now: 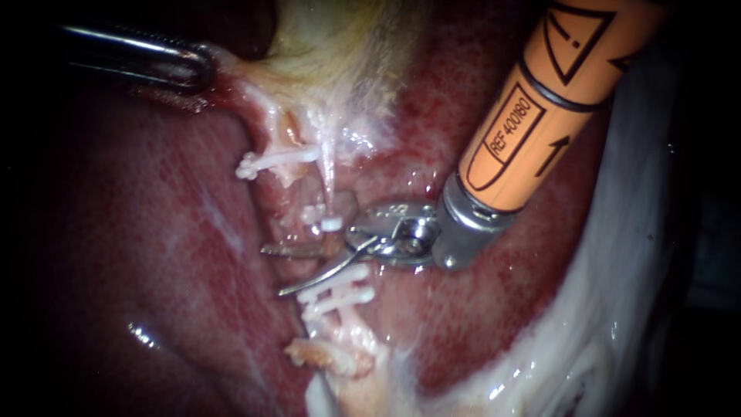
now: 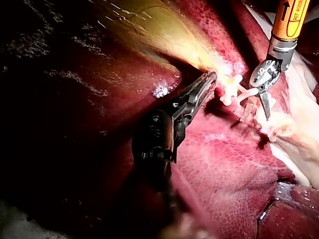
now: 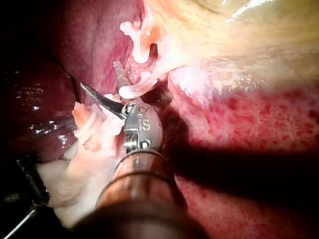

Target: Go to the cutting position right tube

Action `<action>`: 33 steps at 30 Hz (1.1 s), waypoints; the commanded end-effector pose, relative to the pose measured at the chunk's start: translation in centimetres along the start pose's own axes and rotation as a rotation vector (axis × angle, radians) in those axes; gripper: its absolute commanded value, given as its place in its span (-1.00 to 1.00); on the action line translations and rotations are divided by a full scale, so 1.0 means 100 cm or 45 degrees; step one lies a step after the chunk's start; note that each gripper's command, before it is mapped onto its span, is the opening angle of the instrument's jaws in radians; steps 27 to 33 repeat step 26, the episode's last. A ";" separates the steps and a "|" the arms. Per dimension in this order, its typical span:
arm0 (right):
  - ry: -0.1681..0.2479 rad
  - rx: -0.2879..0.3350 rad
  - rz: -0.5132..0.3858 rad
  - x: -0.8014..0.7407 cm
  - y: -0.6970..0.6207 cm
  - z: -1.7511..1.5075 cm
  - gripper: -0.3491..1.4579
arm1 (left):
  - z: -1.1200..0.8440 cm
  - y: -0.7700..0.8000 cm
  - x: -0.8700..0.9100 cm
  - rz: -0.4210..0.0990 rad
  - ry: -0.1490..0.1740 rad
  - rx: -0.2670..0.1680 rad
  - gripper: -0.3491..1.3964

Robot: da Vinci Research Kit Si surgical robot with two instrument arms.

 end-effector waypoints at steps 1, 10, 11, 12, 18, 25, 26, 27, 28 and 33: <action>0.004 0.003 0.000 0.0001 -0.0002 0.0000 0.80 | 0.0000 0.0000 0.0000 0.000 0.000 0.000 -1.00; 0.026 0.031 0.008 0.0022 -0.0030 0.0004 0.80 | -0.0001 0.0000 0.0000 0.000 0.000 -0.001 -1.00; 0.030 0.034 0.008 0.0024 -0.0032 0.0004 0.80 | -0.0001 0.0000 0.0000 0.000 0.000 -0.001 -1.00; 0.030 0.035 0.009 0.0026 -0.0034 0.0005 0.80 | -0.0001 0.0000 0.0000 0.000 0.000 -0.001 -1.00; 0.030 0.036 0.009 0.0026 -0.0035 0.0005 0.80 | -0.0001 0.0000 0.0000 0.000 0.000 0.000 -1.00; 0.033 0.039 0.008 0.0026 -0.0034 0.0005 0.80 | 0.0000 0.0000 0.0001 -0.001 0.000 0.000 -1.00; 0.032 0.038 0.008 0.0025 -0.0033 0.0005 0.80 | 0.0000 0.0000 0.0001 -0.001 0.000 0.000 -1.00; 0.032 0.038 0.008 0.0025 -0.0033 0.0005 0.80 | 0.0000 0.0000 0.0001 -0.001 0.000 0.000 -1.00; 0.032 0.038 0.008 0.0025 -0.0033 0.0005 0.80 | 0.0000 0.0000 0.0001 -0.001 0.000 0.000 -1.00; 0.032 0.038 0.008 0.0025 -0.0033 0.0005 0.80 | 0.0000 0.0000 0.0001 -0.001 0.000 0.000 -1.00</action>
